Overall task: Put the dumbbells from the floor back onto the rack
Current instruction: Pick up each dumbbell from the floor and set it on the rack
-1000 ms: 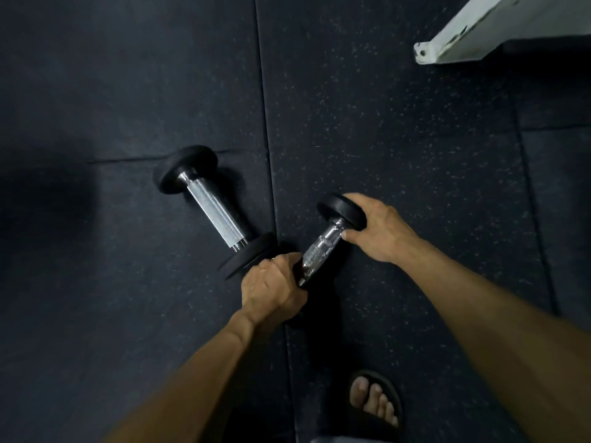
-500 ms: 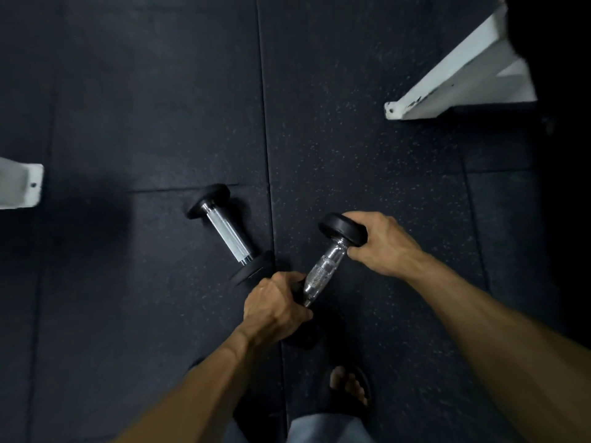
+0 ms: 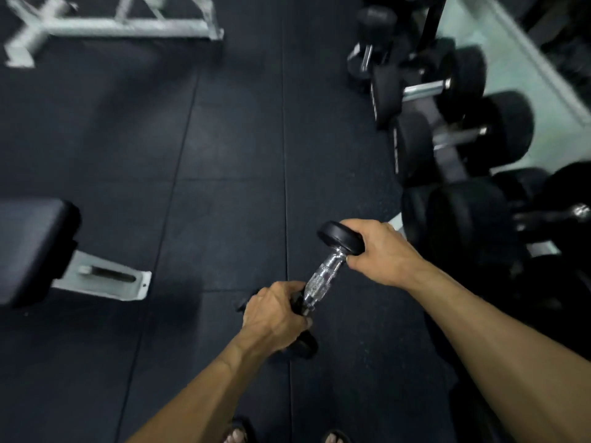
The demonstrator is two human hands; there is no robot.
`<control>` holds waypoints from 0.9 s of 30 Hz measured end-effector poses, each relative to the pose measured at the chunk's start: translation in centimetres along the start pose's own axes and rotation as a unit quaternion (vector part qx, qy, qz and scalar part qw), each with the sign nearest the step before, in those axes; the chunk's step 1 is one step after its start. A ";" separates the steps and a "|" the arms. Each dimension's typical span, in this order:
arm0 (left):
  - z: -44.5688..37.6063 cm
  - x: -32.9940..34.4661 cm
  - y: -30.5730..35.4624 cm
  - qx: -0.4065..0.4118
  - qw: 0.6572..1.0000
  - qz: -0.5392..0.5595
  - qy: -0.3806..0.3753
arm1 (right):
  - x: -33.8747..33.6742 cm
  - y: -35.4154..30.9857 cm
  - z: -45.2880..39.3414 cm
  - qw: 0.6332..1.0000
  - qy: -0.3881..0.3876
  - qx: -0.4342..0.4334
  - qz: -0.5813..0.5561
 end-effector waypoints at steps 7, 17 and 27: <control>3.6 -14.1 7.4 0.061 0.995 -0.003 0.074 | -12.4 -11.6 1.5 0.998 0.029 -0.045 0.038; 0.6 -27.7 14.5 0.150 0.986 -0.009 0.073 | -24.2 -19.7 -1.6 0.992 0.100 -0.039 0.058; -5.6 -32.1 26.5 0.250 0.966 -0.049 0.046 | -35.9 -17.0 -2.3 0.981 0.192 0.010 0.038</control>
Point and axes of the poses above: each hand's wrist, its own z-axis away from the middle knuckle, its own x-axis out of the palm, y = z × x, the point moved 9 cm from there along -z, towards the middle knuckle, and after that the axes turned 13 degrees about -z, right-handed, at the moved point
